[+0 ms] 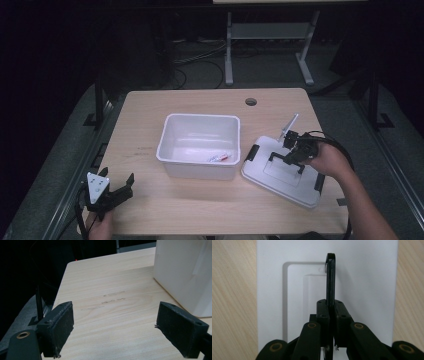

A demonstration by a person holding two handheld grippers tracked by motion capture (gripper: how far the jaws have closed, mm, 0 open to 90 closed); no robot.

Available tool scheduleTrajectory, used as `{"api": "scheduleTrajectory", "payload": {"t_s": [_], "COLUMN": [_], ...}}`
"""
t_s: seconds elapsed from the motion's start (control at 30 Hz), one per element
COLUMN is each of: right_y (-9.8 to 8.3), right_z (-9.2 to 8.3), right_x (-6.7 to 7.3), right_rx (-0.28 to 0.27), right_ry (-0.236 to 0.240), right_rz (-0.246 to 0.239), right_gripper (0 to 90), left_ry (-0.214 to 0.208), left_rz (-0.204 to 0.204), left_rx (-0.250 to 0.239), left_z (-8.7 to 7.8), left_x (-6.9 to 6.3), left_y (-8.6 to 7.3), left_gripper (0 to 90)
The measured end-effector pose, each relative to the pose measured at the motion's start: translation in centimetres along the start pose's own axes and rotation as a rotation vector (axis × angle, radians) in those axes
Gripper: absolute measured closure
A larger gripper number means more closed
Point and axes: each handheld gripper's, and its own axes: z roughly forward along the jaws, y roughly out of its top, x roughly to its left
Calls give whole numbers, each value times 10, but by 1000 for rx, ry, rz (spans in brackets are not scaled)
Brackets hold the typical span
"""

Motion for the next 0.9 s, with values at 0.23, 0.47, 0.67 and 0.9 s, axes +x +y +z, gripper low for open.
{"api": "scheduleTrajectory", "payload": {"t_s": [0.23,0.47,0.67,0.9], "right_y": [-2,-3,-4,-3], "right_z": [-3,-6,-9,-20], "right_x": [1,2,2,3], "right_rx": [-8,-23,-23,-32], "right_ry": [4,16,17,10], "right_rz": [-6,-9,-8,-17], "right_gripper": [843,844,843,843], "left_ry": [0,0,1,0], "left_rz": [2,1,3,3], "left_rx": [2,2,5,5], "left_z": [0,0,0,0], "left_x": [-1,0,0,0], "left_y": [0,0,0,0], "left_gripper": [135,135,136,135]}}
